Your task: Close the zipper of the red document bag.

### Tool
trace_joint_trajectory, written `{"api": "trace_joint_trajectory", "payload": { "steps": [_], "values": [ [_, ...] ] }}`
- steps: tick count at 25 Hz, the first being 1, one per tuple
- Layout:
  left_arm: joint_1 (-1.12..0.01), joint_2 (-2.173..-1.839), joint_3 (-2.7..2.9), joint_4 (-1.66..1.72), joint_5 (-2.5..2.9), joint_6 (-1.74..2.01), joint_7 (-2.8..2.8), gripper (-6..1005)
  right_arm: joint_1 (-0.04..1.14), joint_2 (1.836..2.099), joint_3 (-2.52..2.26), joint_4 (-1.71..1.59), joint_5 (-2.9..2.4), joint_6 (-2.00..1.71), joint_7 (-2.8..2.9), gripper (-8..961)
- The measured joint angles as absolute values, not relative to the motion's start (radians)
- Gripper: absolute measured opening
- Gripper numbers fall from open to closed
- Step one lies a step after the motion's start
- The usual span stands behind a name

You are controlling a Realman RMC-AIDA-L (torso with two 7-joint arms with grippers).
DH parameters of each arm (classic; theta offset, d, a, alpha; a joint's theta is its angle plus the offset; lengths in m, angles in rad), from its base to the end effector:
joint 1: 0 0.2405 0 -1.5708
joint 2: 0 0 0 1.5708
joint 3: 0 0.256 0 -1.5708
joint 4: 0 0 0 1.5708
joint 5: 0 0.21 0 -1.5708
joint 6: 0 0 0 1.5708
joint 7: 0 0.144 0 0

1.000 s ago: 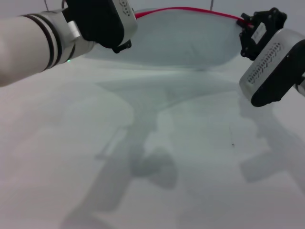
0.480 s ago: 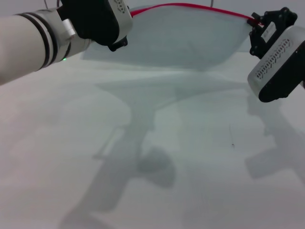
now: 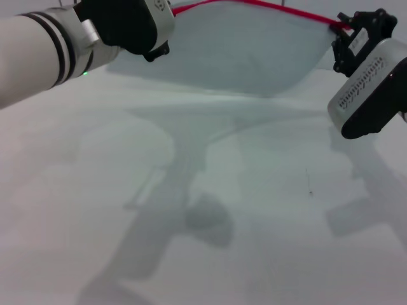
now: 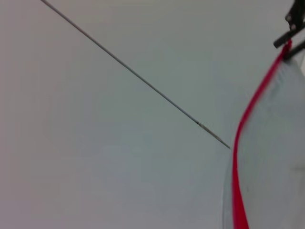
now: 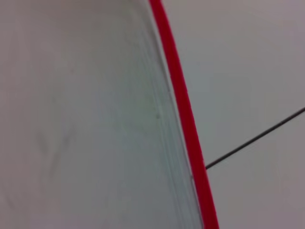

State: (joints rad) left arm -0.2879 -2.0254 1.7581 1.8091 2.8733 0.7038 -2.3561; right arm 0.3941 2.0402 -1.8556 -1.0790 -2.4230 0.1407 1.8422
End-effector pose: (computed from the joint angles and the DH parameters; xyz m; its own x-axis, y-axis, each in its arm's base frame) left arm -0.1032 0.3659 0.0456 0.9788 -0.1100 -0.1730 -0.2047 -0.4748 -0.8560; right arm 0.1863 0.4120 -0.0129 0.9565 0.1904 0.2209 0.2689 -0.2827 -0.9208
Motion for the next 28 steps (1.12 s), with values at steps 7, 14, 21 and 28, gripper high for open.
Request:
{"api": "trace_joint_trajectory", "payload": {
  "steps": [7,14,21,28],
  "values": [
    [-0.302,-2.028,1.767,1.753,2.873,0.624,-2.333,135,0.402,2.040,-1.881,-1.056,-2.351,0.230,1.838,236],
    [-0.305,-2.028,1.782,1.726,2.873,0.564,-2.333,262,0.405,2.040,-1.886,-1.046,-2.330,0.242,1.838,394],
    [-0.301,-2.029,1.774,1.712,2.871,0.524,-2.395,468,0.397,2.040,-1.962,-1.065,-2.201,0.350,1.839,416],
    [-0.261,-2.029,1.802,1.593,2.747,0.240,-2.501,669,0.399,2.036,-2.186,-1.057,-1.903,0.719,1.860,410]
  ]
}}
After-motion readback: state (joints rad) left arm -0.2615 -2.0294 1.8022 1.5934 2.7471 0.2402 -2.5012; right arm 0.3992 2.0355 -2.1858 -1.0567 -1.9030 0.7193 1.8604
